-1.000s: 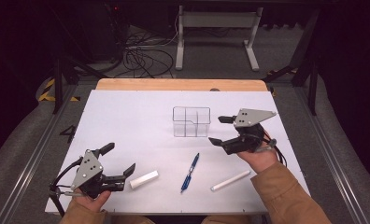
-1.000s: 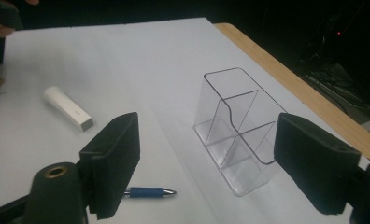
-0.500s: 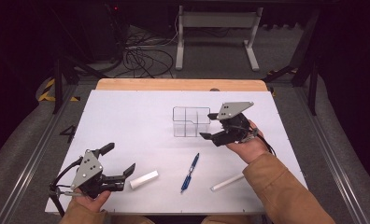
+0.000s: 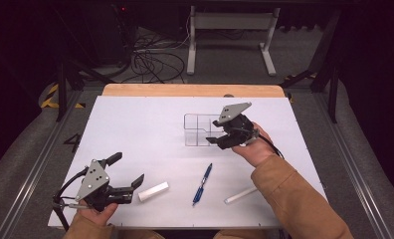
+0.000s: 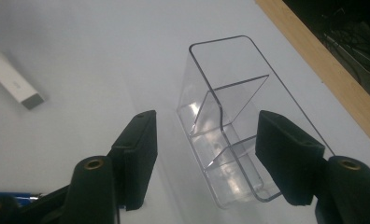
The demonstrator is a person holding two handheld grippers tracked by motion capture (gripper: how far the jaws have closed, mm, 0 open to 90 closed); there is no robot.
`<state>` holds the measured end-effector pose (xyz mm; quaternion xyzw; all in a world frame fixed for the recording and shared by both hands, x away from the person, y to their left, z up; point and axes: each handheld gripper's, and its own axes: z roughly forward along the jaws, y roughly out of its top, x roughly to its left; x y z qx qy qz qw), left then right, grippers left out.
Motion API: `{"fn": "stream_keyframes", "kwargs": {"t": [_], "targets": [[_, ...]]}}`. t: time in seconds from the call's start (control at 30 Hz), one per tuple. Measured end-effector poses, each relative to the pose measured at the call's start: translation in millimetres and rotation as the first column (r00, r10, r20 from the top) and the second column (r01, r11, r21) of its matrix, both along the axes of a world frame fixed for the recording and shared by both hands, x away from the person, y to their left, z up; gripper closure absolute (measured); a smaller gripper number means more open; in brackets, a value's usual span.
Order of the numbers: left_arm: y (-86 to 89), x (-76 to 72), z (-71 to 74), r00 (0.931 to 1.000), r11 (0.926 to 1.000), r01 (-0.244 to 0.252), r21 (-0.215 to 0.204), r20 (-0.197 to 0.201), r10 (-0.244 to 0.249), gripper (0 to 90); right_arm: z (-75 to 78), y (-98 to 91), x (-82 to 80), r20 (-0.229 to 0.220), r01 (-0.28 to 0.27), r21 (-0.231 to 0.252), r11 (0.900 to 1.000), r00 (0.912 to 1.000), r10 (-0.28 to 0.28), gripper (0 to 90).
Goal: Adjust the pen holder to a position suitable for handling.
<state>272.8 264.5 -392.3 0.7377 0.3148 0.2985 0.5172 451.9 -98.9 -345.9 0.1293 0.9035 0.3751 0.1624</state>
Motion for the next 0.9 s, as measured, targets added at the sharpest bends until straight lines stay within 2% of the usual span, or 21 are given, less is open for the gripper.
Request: {"fn": "stream_keyframes", "kwargs": {"t": [0.27, 0.5, 0.67, 0.9], "targets": [[0.2, 0.5, -0.8, 1.0000, 1.0000, -0.002, -0.002, -0.002, 0.002, 9.6, -8.0, 13.1, 15.4, -0.006, -0.017, -0.060, 0.9980, 0.9998, 0.016, 46.5], [-0.6, 0.7, -2.1, 1.0000, 1.0000, -0.006, 0.000, -0.003, 0.006, 9.5, -14.3, 25.8, 30.1, -0.030, -0.021, -0.107, 0.9941, 0.9994, 0.018, 47.1], [0.1, 0.8, -2.2, 1.0000, 1.0000, -0.007, -0.003, -0.001, 0.007, 9.5, -21.6, 35.5, 35.4, -0.037, -0.038, -0.159, 0.9865, 0.9988, 0.033, 49.4], [-1.1, 0.6, -3.4, 1.0000, 1.0000, 0.000, -0.001, -0.009, 0.000, 9.5, -29.5, 42.5, 40.0, -0.054, -0.054, -0.186, 0.9811, 0.9976, 0.045, 53.0]]}}
